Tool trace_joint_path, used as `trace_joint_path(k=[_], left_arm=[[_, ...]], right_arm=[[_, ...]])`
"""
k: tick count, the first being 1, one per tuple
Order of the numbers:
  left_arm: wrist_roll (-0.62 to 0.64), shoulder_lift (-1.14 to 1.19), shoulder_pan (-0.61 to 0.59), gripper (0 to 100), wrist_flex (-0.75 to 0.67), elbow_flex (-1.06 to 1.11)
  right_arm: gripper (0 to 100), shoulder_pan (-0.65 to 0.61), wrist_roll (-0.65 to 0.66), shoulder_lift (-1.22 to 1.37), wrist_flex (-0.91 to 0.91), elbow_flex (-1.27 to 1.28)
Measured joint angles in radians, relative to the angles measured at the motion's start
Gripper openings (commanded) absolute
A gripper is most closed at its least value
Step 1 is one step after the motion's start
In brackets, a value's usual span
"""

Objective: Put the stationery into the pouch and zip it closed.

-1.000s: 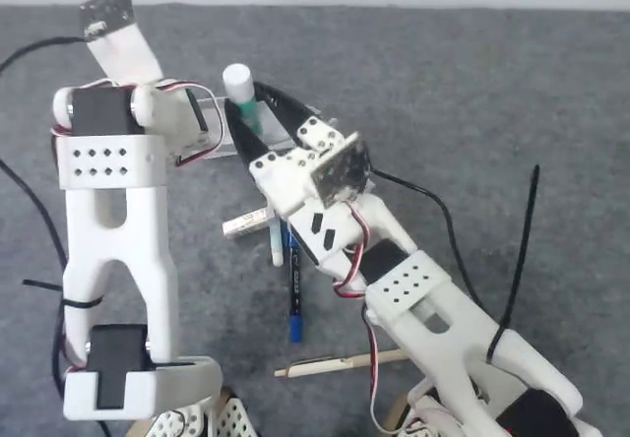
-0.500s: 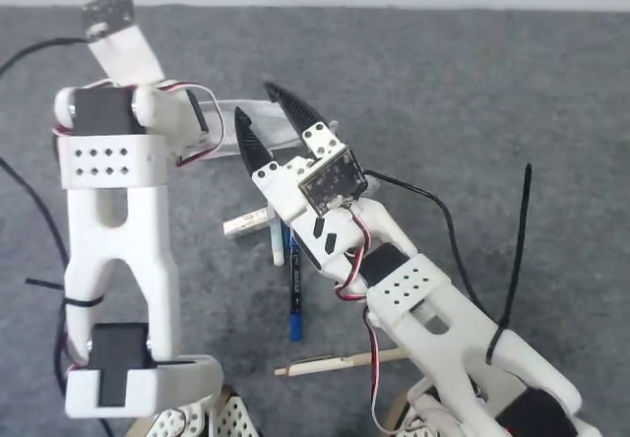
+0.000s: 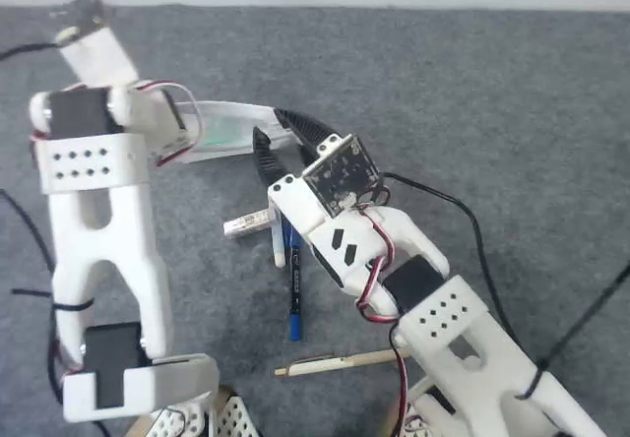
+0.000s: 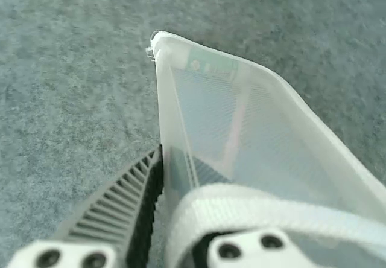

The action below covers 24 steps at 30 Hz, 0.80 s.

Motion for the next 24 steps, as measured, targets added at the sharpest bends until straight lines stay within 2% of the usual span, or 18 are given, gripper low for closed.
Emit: trace_joint_path(k=[9,17,24], left_arm=[[0.011,0.0,-0.084,1,0.0,0.0],[0.066,0.0,-0.169,1,-0.003,0.0],[0.068,0.0,-0.23,1,-0.006,0.0]], right_arm=[[8.8,0.0,-0.003,-0.008,0.367,-0.157],[9.1,0.0,-0.121,0.006,0.669,-0.318],[9.1,0.0,-0.219,0.195,0.832,-0.443]])
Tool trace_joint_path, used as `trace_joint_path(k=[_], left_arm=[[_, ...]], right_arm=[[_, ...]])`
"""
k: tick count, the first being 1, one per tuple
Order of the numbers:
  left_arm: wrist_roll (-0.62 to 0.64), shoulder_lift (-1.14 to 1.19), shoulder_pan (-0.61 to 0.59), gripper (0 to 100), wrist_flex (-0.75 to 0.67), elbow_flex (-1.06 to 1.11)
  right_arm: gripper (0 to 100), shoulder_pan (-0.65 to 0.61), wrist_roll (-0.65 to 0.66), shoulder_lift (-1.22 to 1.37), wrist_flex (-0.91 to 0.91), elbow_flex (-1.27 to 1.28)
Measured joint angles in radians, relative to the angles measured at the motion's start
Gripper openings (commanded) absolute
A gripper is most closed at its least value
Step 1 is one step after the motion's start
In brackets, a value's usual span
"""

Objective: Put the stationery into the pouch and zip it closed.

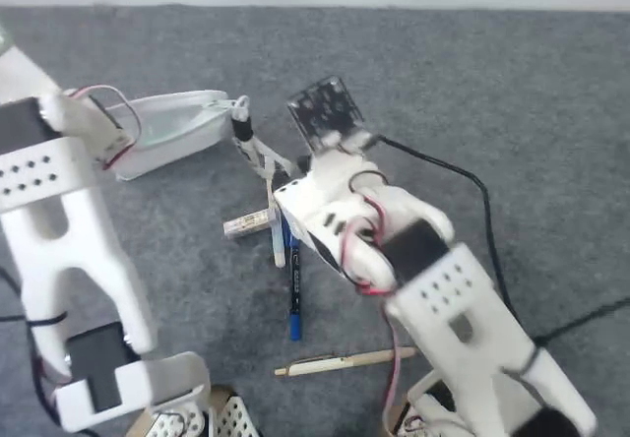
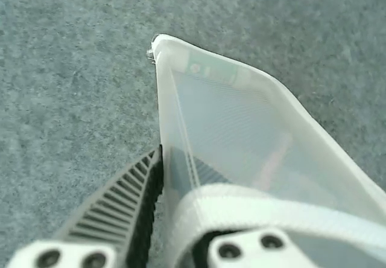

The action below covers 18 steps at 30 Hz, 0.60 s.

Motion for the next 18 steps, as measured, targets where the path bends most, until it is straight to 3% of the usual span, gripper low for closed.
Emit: trace_joint_path(k=[18], left_arm=[[0.037,0.0,-0.06,1,-0.005,0.0]], right_arm=[[8.8,0.0,-0.189,0.664,0.026,-0.238]])
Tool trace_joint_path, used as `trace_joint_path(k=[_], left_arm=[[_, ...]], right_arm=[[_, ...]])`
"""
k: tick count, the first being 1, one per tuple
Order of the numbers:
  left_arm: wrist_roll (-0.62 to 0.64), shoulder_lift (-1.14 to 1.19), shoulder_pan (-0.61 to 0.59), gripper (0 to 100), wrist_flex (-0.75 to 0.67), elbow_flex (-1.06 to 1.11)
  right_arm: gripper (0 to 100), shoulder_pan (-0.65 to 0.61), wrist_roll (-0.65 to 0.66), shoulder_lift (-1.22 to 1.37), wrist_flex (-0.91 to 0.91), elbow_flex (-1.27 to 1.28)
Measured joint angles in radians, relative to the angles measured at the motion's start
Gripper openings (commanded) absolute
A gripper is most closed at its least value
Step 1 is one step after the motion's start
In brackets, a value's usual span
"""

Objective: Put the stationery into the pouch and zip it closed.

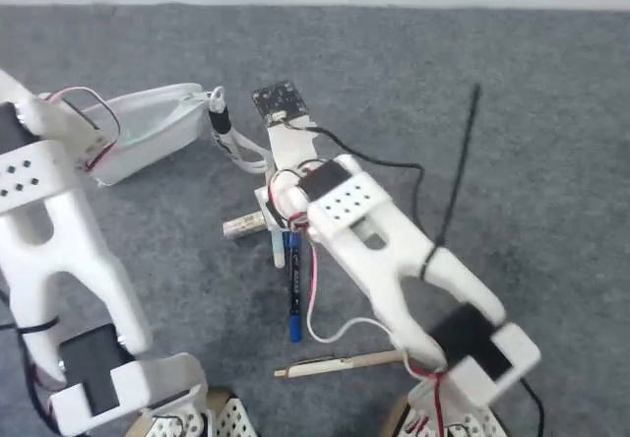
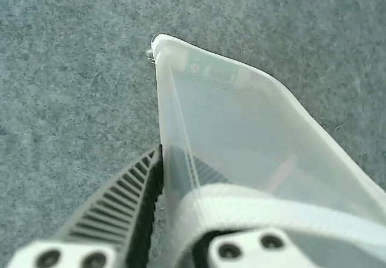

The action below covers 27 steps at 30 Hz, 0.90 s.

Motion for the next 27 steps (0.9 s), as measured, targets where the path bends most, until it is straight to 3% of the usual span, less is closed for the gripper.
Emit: trace_joint_path(k=[11,27], left_arm=[[0.0,0.0,0.0,1,0.0,0.0],[0.0,0.0,0.0,1,0.0,0.0]], right_arm=[[8.7,0.0,-0.092,0.255,0.118,-0.187],[8.4,0.0,-0.1,0.448,0.138,-0.304]])
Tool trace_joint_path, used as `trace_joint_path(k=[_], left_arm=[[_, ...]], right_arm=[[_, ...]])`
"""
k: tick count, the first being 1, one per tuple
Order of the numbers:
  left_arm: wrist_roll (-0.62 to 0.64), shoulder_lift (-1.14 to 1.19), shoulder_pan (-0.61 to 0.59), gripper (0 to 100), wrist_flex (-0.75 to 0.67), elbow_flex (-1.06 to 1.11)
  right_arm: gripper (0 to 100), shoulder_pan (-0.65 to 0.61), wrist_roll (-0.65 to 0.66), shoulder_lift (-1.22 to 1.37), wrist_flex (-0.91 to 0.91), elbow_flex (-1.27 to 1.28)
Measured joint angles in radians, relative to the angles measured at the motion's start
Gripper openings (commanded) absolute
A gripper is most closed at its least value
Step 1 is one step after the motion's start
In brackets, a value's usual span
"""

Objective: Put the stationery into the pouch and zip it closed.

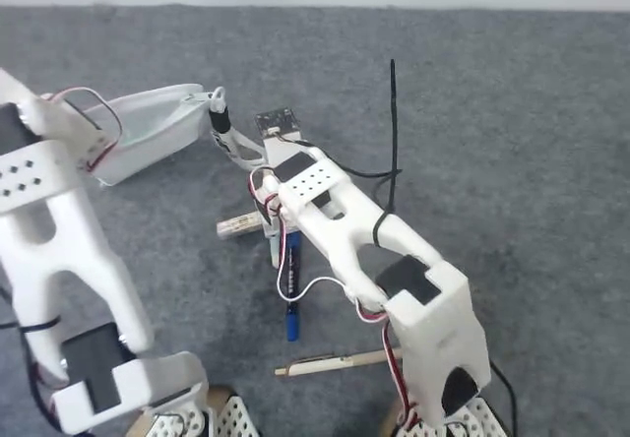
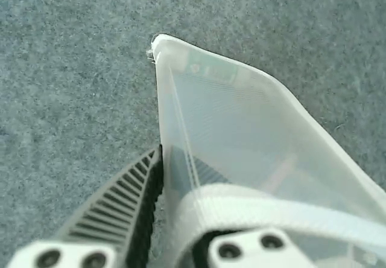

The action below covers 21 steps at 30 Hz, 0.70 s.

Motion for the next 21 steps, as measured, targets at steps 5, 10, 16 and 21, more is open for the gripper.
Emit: trace_joint_path(k=[5,10,16,21], left_arm=[[0.0,0.0,0.0,1,0.0,0.0],[0.0,0.0,0.0,1,0.0,0.0],[0.0,0.0,0.0,1,0.0,0.0],[0.0,0.0,0.0,1,0.0,0.0]], right_arm=[[1.2,0.003,0.0,0.043,0.081,-0.087],[0.6,0.005,0.0,0.058,0.152,-0.137],[0.6,0.023,0.0,0.06,0.256,-0.221],[0.6,0.023,0.0,0.06,0.407,-0.362]])
